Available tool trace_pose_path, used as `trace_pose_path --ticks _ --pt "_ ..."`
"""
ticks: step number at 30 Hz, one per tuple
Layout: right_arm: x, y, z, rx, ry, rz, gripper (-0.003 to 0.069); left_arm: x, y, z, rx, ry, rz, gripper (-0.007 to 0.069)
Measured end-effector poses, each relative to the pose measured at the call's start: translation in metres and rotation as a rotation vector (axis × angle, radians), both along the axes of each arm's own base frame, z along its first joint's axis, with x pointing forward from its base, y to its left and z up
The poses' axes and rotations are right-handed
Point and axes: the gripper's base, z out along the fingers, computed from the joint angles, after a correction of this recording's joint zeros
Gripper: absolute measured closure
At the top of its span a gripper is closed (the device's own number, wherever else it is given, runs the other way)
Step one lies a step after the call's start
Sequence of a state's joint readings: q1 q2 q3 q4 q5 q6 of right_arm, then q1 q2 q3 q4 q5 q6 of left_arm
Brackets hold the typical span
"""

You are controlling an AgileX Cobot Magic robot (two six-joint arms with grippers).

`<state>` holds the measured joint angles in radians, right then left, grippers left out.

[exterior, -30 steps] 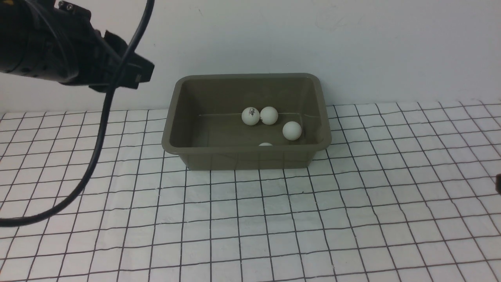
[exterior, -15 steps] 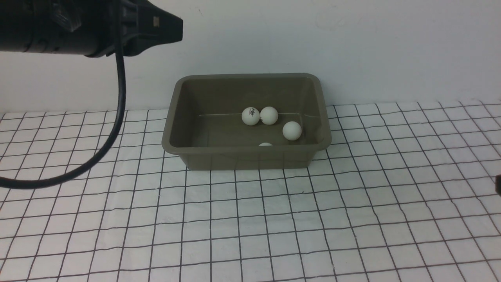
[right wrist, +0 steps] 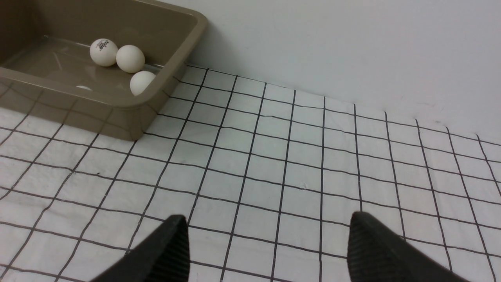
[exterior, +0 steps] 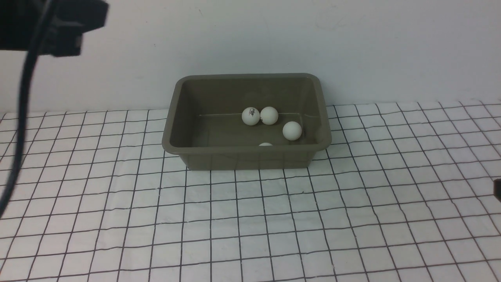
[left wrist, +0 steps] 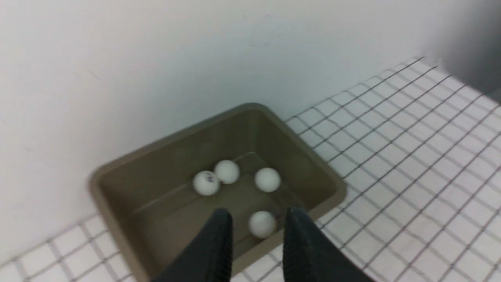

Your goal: Put the table tennis balls into the box on the white checkered tablecloth.

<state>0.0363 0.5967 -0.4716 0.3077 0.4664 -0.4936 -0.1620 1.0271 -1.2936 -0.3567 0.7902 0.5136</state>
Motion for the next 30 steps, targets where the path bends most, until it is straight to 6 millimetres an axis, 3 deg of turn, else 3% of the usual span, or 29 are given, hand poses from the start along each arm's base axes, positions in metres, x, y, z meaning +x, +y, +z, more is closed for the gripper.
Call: trace_pose_path --ticks 3,6,13,14,15,17,20,22,30 --pt "0.0 0.0 0.0 0.0 0.0 0.0 0.0167 -0.037 0.016 0.006 0.073 -0.002 0.078 0.045" --pt "0.0 0.0 0.0 0.0 0.0 0.0 0.0167 -0.059 0.029 -0.001 0.06 0.014 0.169 0.045" --pt "0.0 0.0 0.0 0.001 0.0 0.0 0.0167 -0.081 0.049 -0.037 0.014 0.052 0.355 0.045" --pt "0.0 0.0 0.0 0.001 0.0 0.0 0.0167 -0.088 0.052 -0.054 0.004 0.044 0.397 0.045" --pt "0.0 0.0 0.0 0.001 0.0 0.0 0.0167 -0.088 0.052 -0.054 0.004 0.044 0.397 0.045" --pt "0.0 0.0 0.0 0.001 0.0 0.0 0.0167 -0.104 0.055 -0.09 -0.014 0.001 0.456 0.045" --pt "0.0 0.0 0.0 0.001 0.0 0.0 0.0167 -0.118 0.055 -0.115 -0.035 -0.085 0.471 0.045" --pt "0.0 0.0 0.0 0.001 0.001 0.0 0.0167 -0.132 0.053 -0.149 -0.092 -0.195 0.488 0.045" --pt "0.0 0.0 0.0 0.001 0.001 0.0 0.0167 -0.144 0.052 -0.214 -0.118 -0.21 0.484 0.045"
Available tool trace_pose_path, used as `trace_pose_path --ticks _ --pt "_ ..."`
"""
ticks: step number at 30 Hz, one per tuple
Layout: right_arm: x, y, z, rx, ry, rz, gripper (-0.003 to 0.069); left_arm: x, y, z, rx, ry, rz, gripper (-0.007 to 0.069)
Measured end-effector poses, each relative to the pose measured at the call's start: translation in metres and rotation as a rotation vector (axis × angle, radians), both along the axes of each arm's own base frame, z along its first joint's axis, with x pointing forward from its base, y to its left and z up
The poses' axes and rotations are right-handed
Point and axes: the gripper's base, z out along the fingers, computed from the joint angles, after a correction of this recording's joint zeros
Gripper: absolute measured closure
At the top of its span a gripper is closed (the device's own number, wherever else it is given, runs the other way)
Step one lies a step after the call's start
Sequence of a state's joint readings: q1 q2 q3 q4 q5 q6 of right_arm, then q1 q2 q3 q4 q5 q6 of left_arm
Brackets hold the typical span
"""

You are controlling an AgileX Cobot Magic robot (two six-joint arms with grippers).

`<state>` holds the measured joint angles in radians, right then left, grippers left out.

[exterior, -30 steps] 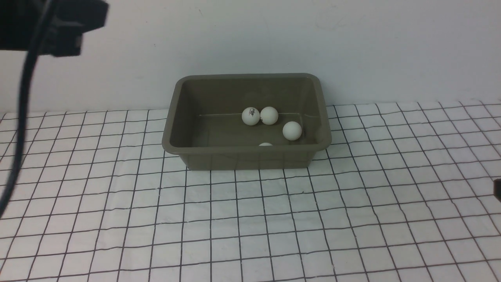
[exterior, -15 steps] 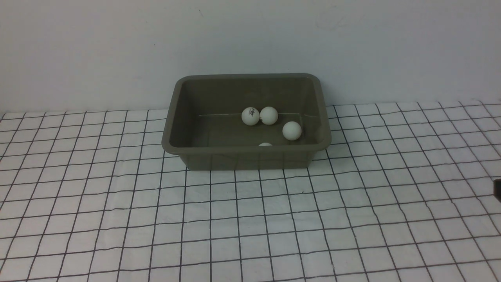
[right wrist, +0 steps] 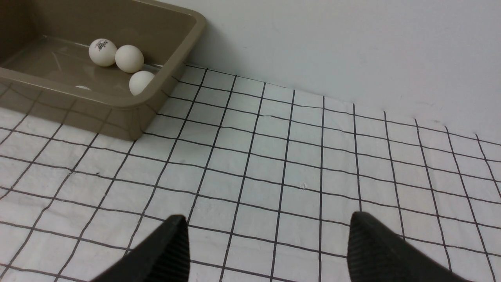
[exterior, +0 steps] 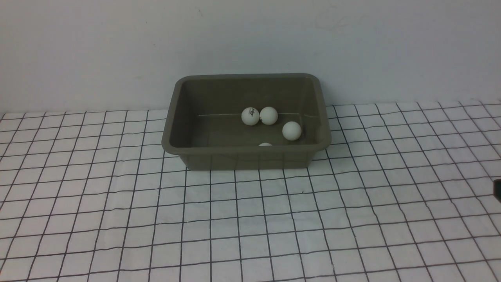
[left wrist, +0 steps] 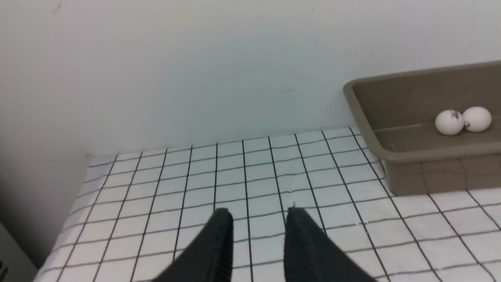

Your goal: Put the table tennis balls into the box on the white checkered tablecloth.

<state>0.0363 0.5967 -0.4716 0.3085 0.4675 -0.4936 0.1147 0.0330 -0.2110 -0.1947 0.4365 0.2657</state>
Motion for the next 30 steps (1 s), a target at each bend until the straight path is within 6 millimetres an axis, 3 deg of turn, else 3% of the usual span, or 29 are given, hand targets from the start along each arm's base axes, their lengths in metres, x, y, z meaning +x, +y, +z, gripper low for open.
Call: trace_pose_path --ticks 19,30 --pt "0.0 0.0 0.0 0.0 0.0 0.0 0.0167 0.006 0.0 -0.072 -0.006 0.162 -0.059 0.045" --pt "0.0 0.0 0.0 0.0 0.0 0.0 0.0167 0.007 0.0 -0.072 0.014 0.151 -0.073 0.045"
